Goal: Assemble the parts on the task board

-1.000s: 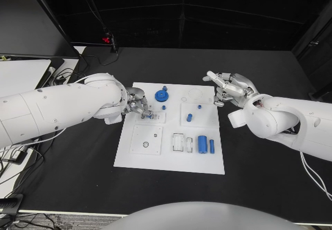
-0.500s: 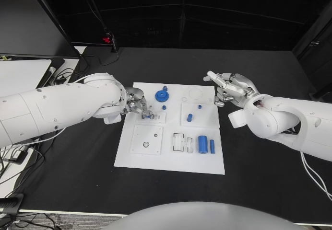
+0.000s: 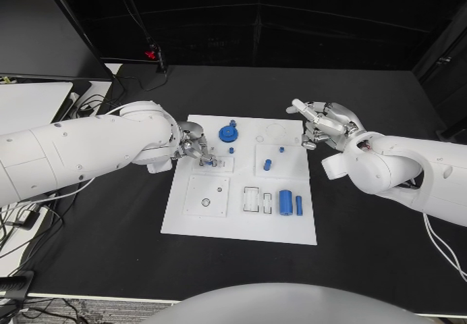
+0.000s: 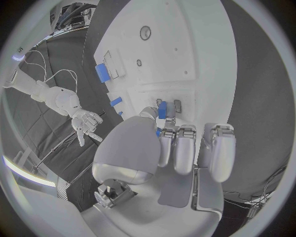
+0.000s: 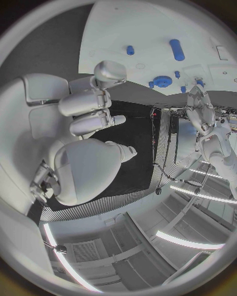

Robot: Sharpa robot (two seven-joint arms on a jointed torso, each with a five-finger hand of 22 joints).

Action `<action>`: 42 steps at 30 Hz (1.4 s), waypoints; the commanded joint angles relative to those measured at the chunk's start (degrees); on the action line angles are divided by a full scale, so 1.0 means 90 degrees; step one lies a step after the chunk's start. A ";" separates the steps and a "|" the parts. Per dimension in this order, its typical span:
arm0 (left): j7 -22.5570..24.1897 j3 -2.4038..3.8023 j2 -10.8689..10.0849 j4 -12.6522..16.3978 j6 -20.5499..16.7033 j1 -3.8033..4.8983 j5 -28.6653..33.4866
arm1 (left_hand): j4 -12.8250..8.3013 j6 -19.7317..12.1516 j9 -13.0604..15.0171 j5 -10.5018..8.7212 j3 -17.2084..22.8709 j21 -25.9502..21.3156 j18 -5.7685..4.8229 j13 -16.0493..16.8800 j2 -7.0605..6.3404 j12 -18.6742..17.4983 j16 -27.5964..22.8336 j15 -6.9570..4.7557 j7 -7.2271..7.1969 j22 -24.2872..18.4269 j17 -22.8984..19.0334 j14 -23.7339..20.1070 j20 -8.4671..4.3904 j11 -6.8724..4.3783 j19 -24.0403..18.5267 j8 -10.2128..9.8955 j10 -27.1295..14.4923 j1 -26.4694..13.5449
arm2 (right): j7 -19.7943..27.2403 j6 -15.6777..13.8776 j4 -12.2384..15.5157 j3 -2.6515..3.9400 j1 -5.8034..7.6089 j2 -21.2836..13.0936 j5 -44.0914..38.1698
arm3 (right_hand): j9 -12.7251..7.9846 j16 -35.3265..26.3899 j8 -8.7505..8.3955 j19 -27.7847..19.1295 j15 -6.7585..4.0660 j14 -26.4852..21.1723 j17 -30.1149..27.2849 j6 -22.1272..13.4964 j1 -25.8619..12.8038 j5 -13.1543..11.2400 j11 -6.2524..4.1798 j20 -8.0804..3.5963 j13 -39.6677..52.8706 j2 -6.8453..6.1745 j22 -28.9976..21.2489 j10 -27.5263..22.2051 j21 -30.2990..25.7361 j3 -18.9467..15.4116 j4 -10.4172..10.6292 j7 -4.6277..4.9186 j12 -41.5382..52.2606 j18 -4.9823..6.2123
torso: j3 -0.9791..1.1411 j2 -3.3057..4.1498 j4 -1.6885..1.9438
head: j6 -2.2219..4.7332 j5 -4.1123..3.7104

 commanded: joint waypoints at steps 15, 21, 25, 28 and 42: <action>-0.0132 -0.0017 0.0078 -0.0045 0.0182 -0.0035 0.0002 | -0.0003 -0.0009 0.0001 -0.0080 0.0050 0.0020 -0.0041 0.1660 0.0117 -0.0015 0.0006 -0.0027 -0.0015 0.1675 0.1677 0.0678 -0.0015 -0.0012 0.0664 -0.0033 0.0702 0.0034 | 0.0027 0.0017 0.0005 0.0003 0.0007 0.0010 0.0016 | -0.0013 0.0032 0.0035 -0.0046 0.0026 0.0309 0.1287 -0.0056 -0.0038 0.0003 0.0002 0.0013 0.0971 0.0062 0.0790 -0.0064 0.0003 -0.0045 0.0013 0.0580 -0.0041 -0.0020 | 0.0002 -0.0004 -0.0008 | -0.0012 -0.0006; -0.0127 -0.0017 0.0110 -0.0058 0.0228 -0.0040 0.0002 | -0.0002 -0.0013 0.0008 -0.0107 0.0060 0.0020 -0.0041 0.1660 0.0118 -0.0015 0.0006 -0.0025 -0.0013 0.1675 0.1677 0.0678 -0.0014 -0.0009 0.0664 -0.0040 0.0702 0.0019 | 0.0027 0.0018 0.0007 0.0003 0.0007 0.0012 0.0016 | -0.0013 0.0032 0.0035 -0.0046 0.0026 0.0309 0.1287 -0.0056 -0.0038 0.0003 0.0002 0.0013 0.0971 0.0062 0.0790 -0.0064 0.0003 -0.0045 0.0013 0.0580 -0.0041 -0.0020 | 0.0003 -0.0004 -0.0010 | -0.0016 -0.0013; -0.0129 -0.0017 0.0124 -0.0068 0.0260 -0.0044 0.0002 | -0.0003 -0.0016 0.0012 -0.0122 0.0064 0.0020 -0.0041 0.1660 0.0115 -0.0015 0.0006 -0.0023 -0.0011 0.1675 0.1677 0.0678 -0.0012 -0.0008 0.0664 -0.0045 0.0702 0.0009 | 0.0024 0.0019 0.0007 0.0003 0.0007 0.0013 0.0016 | -0.0013 0.0032 0.0035 -0.0046 0.0026 0.0309 0.1287 -0.0056 -0.0038 0.0003 0.0002 0.0013 0.0971 0.0062 0.0790 -0.0064 0.0003 -0.0045 0.0013 0.0580 -0.0041 -0.0020 | 0.0003 -0.0003 -0.0005 | -0.0023 -0.0029; -0.0135 -0.0017 0.0127 -0.0070 0.0275 -0.0046 0.0002 | -0.0003 -0.0020 0.0016 -0.0134 0.0066 0.0020 -0.0041 0.1660 0.0109 -0.0015 0.0006 -0.0022 -0.0010 0.1675 0.1677 0.0678 -0.0011 -0.0007 0.0664 -0.0050 0.0702 0.0001 | 0.0021 0.0018 0.0008 0.0003 0.0007 0.0011 0.0017 | -0.0013 0.0032 0.0035 -0.0046 0.0026 0.0309 0.1287 -0.0056 -0.0038 0.0003 0.0002 0.0013 0.0971 0.0062 0.0790 -0.0064 0.0003 -0.0045 0.0013 0.0580 -0.0041 -0.0020 | 0.0003 -0.0002 -0.0004 | -0.0025 -0.0032; -0.0215 -0.0017 0.0146 -0.0092 0.0350 -0.0058 0.0002 | 0.0002 -0.0027 0.0047 -0.0277 0.0091 0.0020 -0.0041 0.1660 0.0105 -0.0015 0.0006 -0.0014 0.0000 0.1675 0.1677 0.0678 -0.0004 0.0002 0.0664 -0.0087 0.0702 -0.0096 | 0.0023 0.0021 0.0024 0.0003 0.0007 0.0002 0.0074 | -0.0013 0.0032 0.0035 -0.0046 0.0026 0.0309 0.1287 -0.0056 -0.0038 0.0003 0.0002 0.0013 0.0971 0.0062 0.0790 -0.0064 0.0003 -0.0045 0.0013 0.0580 -0.0041 -0.0020 | 0.0005 -0.0003 -0.0008 | -0.0040 -0.0032</action>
